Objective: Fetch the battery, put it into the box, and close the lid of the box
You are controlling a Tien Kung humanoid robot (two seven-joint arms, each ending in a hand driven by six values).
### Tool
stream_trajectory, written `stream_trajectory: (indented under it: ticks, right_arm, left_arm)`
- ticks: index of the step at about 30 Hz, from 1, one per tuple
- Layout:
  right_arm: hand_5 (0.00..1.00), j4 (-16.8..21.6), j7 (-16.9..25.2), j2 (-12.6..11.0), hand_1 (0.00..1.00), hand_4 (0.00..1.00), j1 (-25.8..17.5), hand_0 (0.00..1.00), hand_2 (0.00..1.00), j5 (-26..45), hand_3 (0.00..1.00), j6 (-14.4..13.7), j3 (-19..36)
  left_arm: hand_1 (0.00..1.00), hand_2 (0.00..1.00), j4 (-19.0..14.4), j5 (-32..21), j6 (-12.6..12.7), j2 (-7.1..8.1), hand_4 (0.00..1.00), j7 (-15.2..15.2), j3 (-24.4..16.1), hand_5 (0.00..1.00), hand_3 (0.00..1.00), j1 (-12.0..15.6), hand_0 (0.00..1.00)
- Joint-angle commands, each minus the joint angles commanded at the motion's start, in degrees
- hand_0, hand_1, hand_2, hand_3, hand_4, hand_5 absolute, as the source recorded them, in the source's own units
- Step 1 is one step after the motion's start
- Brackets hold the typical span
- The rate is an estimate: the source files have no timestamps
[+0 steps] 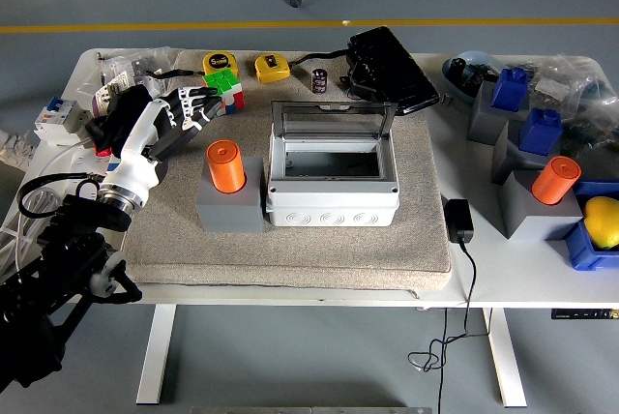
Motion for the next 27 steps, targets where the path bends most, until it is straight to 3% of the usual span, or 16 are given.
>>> stream_trajectory:
  ticks: [9, 10, 14, 15, 20, 21, 26, 27]
  right_arm:
    - [0.573, 0.13, 0.03, -0.15, 0.639, 0.986, 0.09, 0.613, 0.629, 0.08, 0.581, -0.12, -0.36]
    - [0.572, 0.16, 0.02, -0.19, 0.638, 0.986, 0.07, 0.614, 0.63, 0.04, 0.58, -0.15, -0.43]
    - [0.572, 0.18, 0.07, -0.17, 0.638, 0.986, 0.0, 0.614, 0.63, 0.1, 0.58, -0.15, -0.57]
    - [0.572, 0.18, 0.08, -0.16, 0.638, 0.986, -0.01, 0.614, 0.63, 0.11, 0.58, -0.14, -0.59]
    - [0.572, 0.14, 0.09, -0.06, 0.638, 0.986, -0.08, 0.614, 0.63, 0.2, 0.58, -0.06, -0.64]
    - [0.572, 0.13, 0.1, -0.03, 0.639, 0.985, -0.09, 0.614, 0.63, 0.21, 0.58, -0.07, -0.57]
    - [0.572, 0.1, 0.01, 0.05, 0.639, 0.985, -0.12, 0.614, 0.63, 0.24, 0.58, -0.02, -0.48]
    - [0.572, 0.12, 0.01, 0.06, 0.639, 0.986, -0.12, 0.614, 0.63, 0.23, 0.581, -0.02, -0.45]
  left_arm:
    - [0.744, 0.728, 2.01, -2.5, 0.56, -0.29, 0.998, -2.57, 4.87, 0.496, 0.741, -0.19, 0.789]
    - [0.73, 0.713, 2.23, -2.92, 0.89, -0.42, 0.998, -3.22, 5.59, 0.405, 0.733, -0.16, 0.758]
    - [0.73, 0.713, 2.97, -3.74, 1.74, -0.71, 0.998, -4.73, 7.14, 0.405, 0.733, -0.34, 0.758]
    - [0.713, 0.702, 3.14, -3.93, 1.88, -0.77, 0.998, -4.97, 7.36, 0.368, 0.695, -0.37, 0.744]
    - [0.713, 0.702, 4.25, -5.28, 2.77, -1.21, 0.998, -6.22, 8.68, 0.368, 0.695, -0.6, 0.744]
    - [0.673, 0.611, 4.36, -5.51, 2.96, -1.3, 0.998, -6.45, 8.83, 0.289, 0.601, -0.62, 0.713]
    - [0.673, 0.611, 5.36, -6.8, 3.82, -2.15, 0.998, -7.22, 9.15, 0.289, 0.601, -1.15, 0.713]
    - [0.594, 0.543, 5.63, -7.13, 3.91, -2.35, 0.998, -7.22, 9.23, 0.071, 0.531, -1.33, 0.645]
